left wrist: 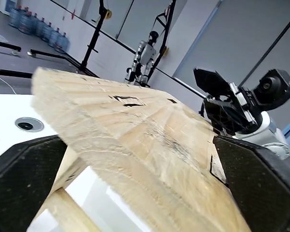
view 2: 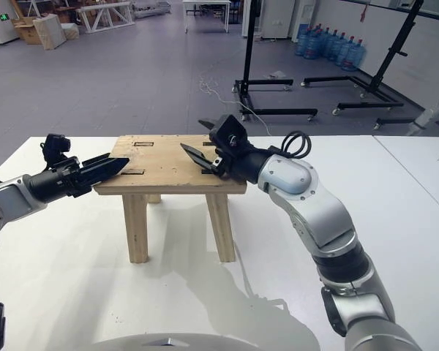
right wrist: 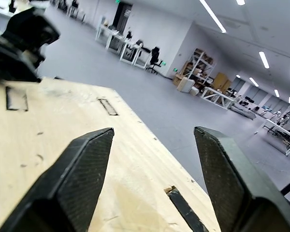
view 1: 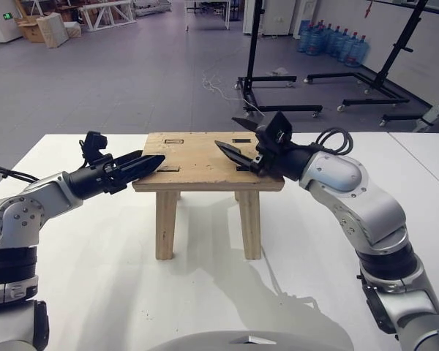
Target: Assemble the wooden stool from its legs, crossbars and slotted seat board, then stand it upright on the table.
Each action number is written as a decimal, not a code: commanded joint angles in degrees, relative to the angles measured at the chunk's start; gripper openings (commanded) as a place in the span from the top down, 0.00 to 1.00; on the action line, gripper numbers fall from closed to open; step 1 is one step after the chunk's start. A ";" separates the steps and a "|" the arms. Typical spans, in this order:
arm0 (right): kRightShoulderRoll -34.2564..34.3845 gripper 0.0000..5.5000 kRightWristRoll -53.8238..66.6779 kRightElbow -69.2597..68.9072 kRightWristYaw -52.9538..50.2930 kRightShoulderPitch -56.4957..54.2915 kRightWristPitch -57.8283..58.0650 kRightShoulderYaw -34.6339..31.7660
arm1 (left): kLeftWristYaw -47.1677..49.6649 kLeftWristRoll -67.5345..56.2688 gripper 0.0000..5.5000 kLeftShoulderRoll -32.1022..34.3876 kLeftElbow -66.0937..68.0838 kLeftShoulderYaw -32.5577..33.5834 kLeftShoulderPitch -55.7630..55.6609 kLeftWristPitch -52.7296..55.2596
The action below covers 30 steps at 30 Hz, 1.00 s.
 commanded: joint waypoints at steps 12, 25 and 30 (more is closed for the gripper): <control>-0.26 0.44 -1.29 3.48 -0.19 3.15 3.65 -0.46 | 4.66 9.56 0.02 -1.55 -4.11 10.63 9.45 -9.10; 10.49 0.44 7.78 -2.61 6.78 15.55 -19.94 -12.59 | 8.32 7.25 0.02 -10.89 -43.81 10.18 26.24 -20.71; 10.69 0.44 -7.96 5.76 7.65 20.59 -35.93 -5.43 | 16.22 29.79 0.02 -15.56 -38.08 -4.25 23.99 -29.63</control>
